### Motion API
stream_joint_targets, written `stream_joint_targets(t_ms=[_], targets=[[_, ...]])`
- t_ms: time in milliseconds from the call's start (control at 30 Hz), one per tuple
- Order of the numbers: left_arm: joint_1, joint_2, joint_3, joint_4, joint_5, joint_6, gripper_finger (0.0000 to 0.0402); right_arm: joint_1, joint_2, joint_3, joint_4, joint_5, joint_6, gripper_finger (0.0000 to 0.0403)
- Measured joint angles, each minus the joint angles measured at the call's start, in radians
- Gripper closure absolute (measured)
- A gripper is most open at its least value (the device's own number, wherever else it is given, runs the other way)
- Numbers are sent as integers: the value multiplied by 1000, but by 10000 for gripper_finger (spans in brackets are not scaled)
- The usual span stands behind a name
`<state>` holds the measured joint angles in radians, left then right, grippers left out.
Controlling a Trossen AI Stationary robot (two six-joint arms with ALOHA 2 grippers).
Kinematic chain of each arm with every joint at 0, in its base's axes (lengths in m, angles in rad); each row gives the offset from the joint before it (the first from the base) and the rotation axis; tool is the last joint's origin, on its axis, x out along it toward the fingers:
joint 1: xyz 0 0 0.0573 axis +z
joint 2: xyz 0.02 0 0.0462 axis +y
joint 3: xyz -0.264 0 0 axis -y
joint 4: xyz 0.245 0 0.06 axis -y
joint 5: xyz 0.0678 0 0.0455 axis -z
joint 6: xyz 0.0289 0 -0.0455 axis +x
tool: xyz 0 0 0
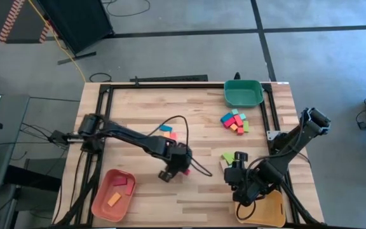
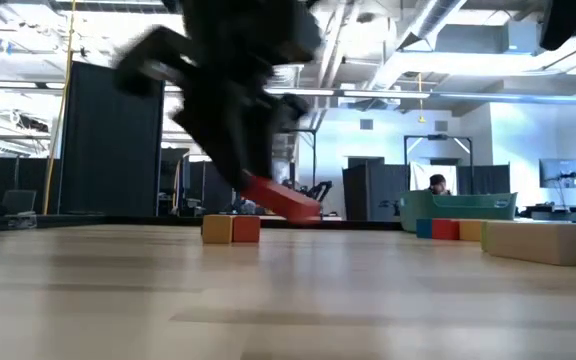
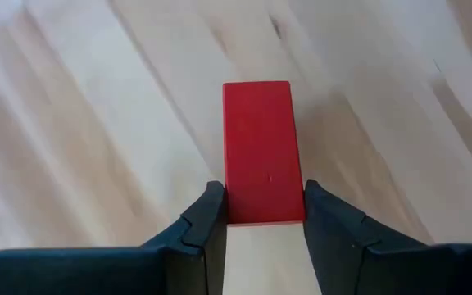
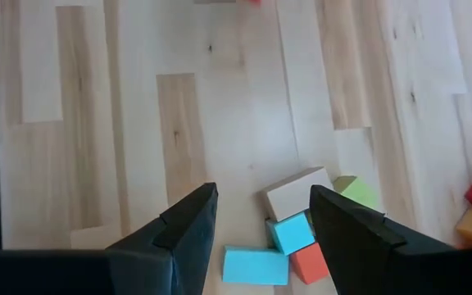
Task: Sort blocks by size
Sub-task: Put the medium red rectangular block into the orange bin
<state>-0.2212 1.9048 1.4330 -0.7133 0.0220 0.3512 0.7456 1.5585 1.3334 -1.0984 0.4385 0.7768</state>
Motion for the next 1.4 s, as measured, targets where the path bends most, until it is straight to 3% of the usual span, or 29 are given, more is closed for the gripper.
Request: stream_joint_targets(t_ms=[400, 600, 1000, 1400], targets=[[-100, -279, -1, -446, -51, -191, 279, -2, 0, 0, -27, 103, -16, 175], [-169, -423, -63, -551, -63, -355, 279, -31, 0, 0, -34, 154, -18, 175], [-365, -665, -318, -470, -71, -696, 279, -152, 0, 0, -57, 175, -67, 175], [-516, -689, -443, -385, -64, -878, 279, -242, 0, 0, 47, 176, -211, 175]])
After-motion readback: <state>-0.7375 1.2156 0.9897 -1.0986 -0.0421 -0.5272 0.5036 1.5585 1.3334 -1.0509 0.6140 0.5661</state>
